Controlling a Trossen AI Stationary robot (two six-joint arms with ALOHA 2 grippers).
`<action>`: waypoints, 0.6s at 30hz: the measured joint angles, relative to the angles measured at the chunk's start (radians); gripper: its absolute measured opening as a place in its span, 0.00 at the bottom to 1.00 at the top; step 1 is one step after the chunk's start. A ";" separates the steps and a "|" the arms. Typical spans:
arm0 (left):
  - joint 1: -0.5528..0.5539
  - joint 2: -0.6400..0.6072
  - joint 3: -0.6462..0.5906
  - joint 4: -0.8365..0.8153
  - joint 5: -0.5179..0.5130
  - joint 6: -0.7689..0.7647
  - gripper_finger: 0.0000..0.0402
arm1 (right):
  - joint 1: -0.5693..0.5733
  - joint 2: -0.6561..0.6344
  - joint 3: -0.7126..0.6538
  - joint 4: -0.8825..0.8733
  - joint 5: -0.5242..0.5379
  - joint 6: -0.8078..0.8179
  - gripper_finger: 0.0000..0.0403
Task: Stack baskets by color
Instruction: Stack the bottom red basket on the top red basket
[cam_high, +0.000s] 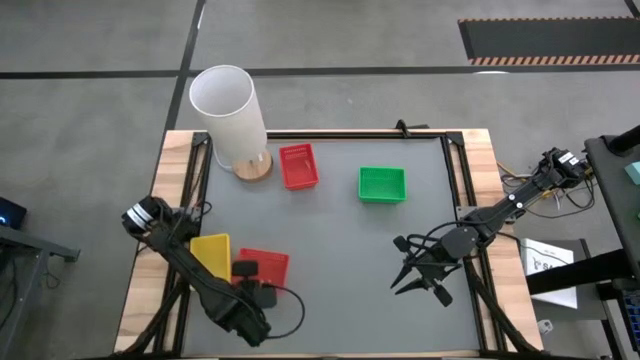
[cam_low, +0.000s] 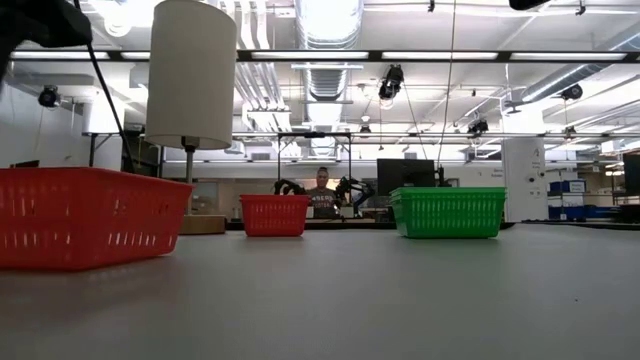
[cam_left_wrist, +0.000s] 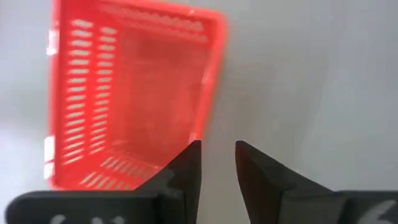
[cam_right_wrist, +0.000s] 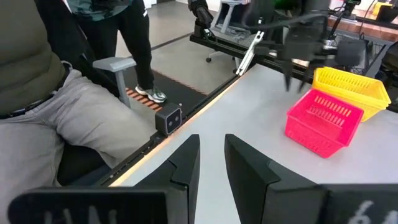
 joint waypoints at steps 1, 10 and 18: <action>0.006 -0.005 -0.007 -0.013 -0.001 0.000 0.21 | 0.000 0.000 -0.001 0.000 0.000 0.000 0.17; 0.037 -0.014 -0.089 0.025 -0.019 0.081 0.39 | 0.000 0.000 -0.004 -0.001 0.000 0.000 0.17; 0.041 -0.014 -0.200 0.205 -0.018 0.138 0.41 | 0.000 0.000 -0.004 -0.001 0.001 -0.001 0.17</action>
